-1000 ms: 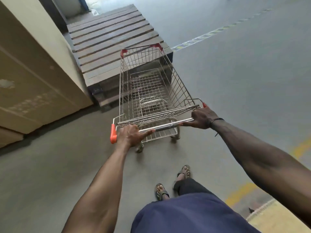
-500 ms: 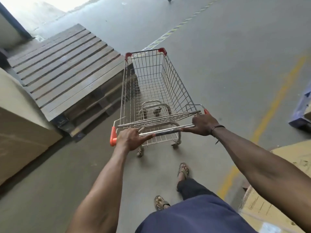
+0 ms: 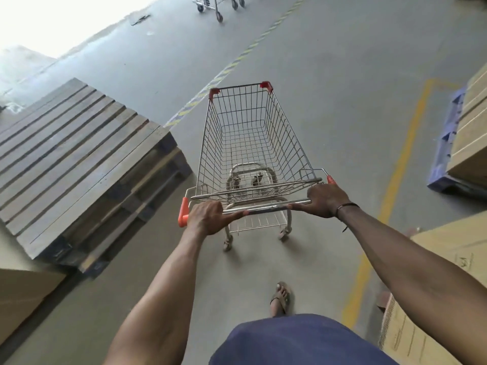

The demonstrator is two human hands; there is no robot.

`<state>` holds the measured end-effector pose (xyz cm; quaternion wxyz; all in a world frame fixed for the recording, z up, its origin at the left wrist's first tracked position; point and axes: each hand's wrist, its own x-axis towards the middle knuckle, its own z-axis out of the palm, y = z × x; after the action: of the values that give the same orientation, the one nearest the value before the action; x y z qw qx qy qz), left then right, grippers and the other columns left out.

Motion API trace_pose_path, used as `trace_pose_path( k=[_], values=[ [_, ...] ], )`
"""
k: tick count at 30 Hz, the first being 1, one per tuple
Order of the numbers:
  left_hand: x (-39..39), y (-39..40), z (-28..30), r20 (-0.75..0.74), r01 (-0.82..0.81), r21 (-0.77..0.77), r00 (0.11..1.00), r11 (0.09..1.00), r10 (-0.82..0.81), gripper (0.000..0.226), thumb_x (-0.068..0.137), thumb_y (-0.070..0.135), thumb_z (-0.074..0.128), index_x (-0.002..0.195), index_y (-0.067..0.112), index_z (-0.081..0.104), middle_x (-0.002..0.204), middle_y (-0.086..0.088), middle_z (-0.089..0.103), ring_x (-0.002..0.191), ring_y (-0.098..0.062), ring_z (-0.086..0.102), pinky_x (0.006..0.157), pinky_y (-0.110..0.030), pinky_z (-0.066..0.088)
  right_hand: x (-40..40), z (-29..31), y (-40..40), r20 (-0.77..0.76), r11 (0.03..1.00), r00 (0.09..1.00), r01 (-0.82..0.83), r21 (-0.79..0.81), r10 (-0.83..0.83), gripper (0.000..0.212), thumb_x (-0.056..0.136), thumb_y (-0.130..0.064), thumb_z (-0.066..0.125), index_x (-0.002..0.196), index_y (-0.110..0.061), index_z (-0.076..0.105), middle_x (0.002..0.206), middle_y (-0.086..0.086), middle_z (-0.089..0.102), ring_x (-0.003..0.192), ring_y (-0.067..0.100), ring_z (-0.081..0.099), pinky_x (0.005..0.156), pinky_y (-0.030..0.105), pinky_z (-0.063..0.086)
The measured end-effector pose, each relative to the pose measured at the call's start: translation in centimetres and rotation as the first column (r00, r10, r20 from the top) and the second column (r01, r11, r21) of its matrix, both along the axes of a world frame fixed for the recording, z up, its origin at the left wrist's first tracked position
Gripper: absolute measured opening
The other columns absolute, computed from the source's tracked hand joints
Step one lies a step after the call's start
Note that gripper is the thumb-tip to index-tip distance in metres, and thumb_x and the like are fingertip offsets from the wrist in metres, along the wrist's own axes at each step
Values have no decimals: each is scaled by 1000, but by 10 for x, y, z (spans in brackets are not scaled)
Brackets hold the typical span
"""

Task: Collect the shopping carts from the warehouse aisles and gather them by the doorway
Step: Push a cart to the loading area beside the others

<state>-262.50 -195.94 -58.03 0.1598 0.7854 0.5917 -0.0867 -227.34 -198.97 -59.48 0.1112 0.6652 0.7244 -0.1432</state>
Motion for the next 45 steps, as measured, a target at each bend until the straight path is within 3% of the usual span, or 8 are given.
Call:
trace_pose_path(
  k=[3, 9, 14, 19, 25, 30, 39, 45],
  values=[
    [24, 39, -5, 2, 57, 46, 998, 997, -57, 103, 63, 113, 23, 55, 14, 50, 60, -2, 61, 55, -20, 58, 61, -39, 51, 23, 3, 20, 0, 999, 999, 45, 9, -45, 99, 73, -105, 16, 65, -17, 63, 69, -7, 60, 65, 1, 47, 132, 57, 8],
    [76, 119, -15, 37, 140, 102, 989, 985, -144, 94, 71, 109, 33, 50, 18, 42, 52, -1, 55, 51, -21, 58, 61, -39, 53, 78, -11, 71, 17, 994, 995, 97, 54, -98, 108, 68, -113, 6, 63, -21, 62, 82, -4, 69, 87, 18, 68, 130, 62, 11],
    [125, 186, -17, 16, 196, 108, 980, 975, -199, 92, 77, 104, 38, 49, 16, 39, 49, 0, 50, 49, -20, 54, 59, -38, 48, 120, -6, 119, 30, 986, 988, 150, 68, -153, 103, 70, -111, 10, 65, -21, 58, 72, -6, 61, 85, 22, 67, 132, 59, 11],
    [172, 263, -21, 39, 222, 124, 973, 967, -228, 93, 75, 105, 38, 49, 16, 38, 47, 1, 46, 47, -20, 52, 56, -37, 40, 163, 1, 183, 30, 980, 981, 192, 48, -193, 101, 74, -106, 16, 71, -18, 65, 72, -8, 61, 81, 21, 61, 131, 58, 8],
    [233, 370, -28, 39, 261, 140, 962, 955, -268, 100, 69, 111, 27, 48, 14, 44, 49, 0, 51, 49, -23, 52, 63, -41, 52, 222, -3, 278, 22, 973, 974, 223, 56, -224, 102, 74, -108, 16, 75, -19, 65, 76, -7, 64, 89, 22, 68, 132, 59, 9],
    [287, 462, -30, 23, 314, 146, 947, 938, -321, 101, 69, 111, 24, 48, 15, 46, 50, 1, 52, 52, -23, 59, 67, -42, 57, 275, -8, 362, 40, 971, 972, 228, 68, -231, 112, 69, -112, 7, 63, -16, 65, 72, -6, 65, 77, 18, 64, 131, 59, 12],
    [375, 619, -28, 14, 355, 116, 933, 928, -359, 99, 67, 111, 23, 49, 16, 45, 50, 3, 48, 56, -26, 63, 67, -42, 58, 356, -4, 505, 36, 954, 955, 294, 53, -296, 105, 72, -108, 16, 62, -16, 65, 64, -5, 62, 71, 19, 59, 131, 57, 12],
    [433, 710, -28, 14, 297, 121, 954, 947, -301, 101, 72, 108, 33, 51, 12, 56, 52, 0, 57, 56, -25, 61, 66, -37, 52, 415, 1, 606, 53, 967, 966, 248, 64, -251, 94, 80, -102, 24, 58, -16, 55, 63, -8, 55, 72, 22, 57, 130, 59, 13]
  ],
)
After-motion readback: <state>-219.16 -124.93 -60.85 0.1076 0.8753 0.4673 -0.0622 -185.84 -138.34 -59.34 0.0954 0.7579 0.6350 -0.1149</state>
